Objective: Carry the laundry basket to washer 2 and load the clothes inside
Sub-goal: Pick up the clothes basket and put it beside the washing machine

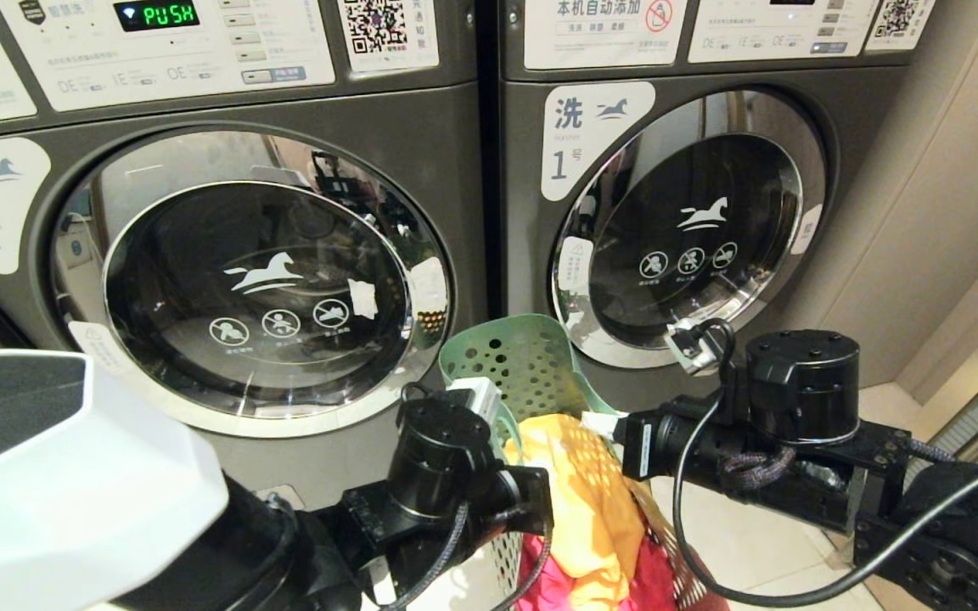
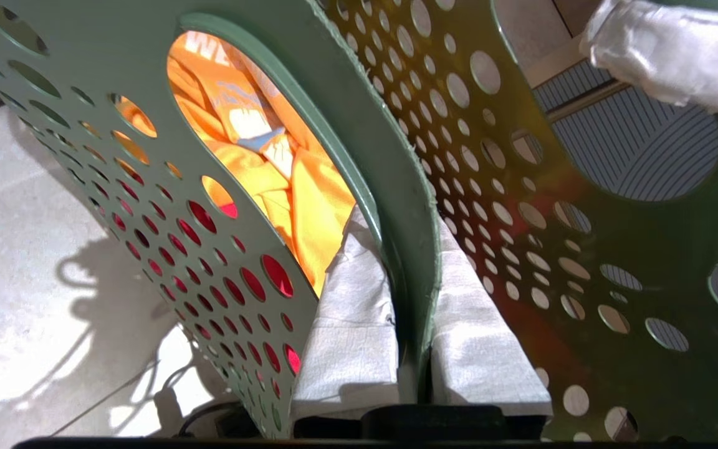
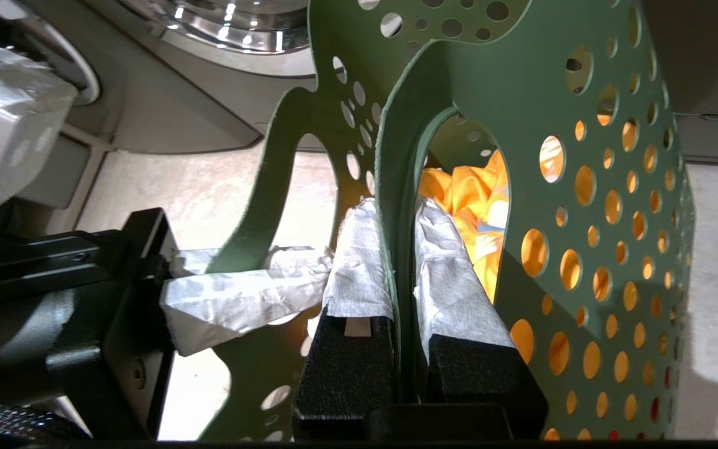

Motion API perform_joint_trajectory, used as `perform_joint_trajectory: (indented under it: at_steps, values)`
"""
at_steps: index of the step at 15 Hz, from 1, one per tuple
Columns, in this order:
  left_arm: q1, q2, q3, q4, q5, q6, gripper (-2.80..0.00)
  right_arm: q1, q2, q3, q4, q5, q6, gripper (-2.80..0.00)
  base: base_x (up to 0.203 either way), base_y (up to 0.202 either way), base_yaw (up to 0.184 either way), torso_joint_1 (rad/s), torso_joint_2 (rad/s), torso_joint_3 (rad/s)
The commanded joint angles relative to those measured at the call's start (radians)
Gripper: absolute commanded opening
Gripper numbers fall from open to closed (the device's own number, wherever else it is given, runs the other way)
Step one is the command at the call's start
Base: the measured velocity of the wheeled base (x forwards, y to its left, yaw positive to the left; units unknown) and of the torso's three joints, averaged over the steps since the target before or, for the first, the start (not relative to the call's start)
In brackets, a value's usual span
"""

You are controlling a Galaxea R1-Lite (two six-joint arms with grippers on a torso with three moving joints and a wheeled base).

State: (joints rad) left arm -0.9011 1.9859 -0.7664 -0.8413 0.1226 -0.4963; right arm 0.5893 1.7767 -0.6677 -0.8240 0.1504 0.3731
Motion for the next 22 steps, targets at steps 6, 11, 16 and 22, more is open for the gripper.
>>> perform_joint_trajectory:
  at_steps: [6, 11, 16, 22]
  values:
    - [0.016, 0.180, -0.177, 0.005, -0.001, 0.027, -2.80, -0.123, 0.091, -0.024, -0.033, 0.003, -0.040, -2.80, 0.000, 0.000, 0.000, 0.000, 0.00, 0.000]
    - [0.019, 0.254, -0.248, 0.007, -0.004, 0.045, -2.80, -0.168, 0.147, -0.051, -0.051, 0.003, -0.074, -2.80, 0.000, 0.000, 0.000, 0.000, 0.00, 0.000]
    - [0.017, 0.272, -0.268, 0.033, -0.006, 0.050, -2.80, -0.184, 0.158, -0.057, -0.057, 0.003, -0.083, -2.80, 0.000, 0.000, 0.000, 0.000, 0.00, -0.018]
    - [0.008, 0.299, -0.296, 0.038, -0.004, 0.053, -2.80, -0.190, 0.157, -0.028, -0.057, 0.001, -0.091, -2.80, 0.000, 0.000, 0.000, 0.004, 0.00, -0.179]
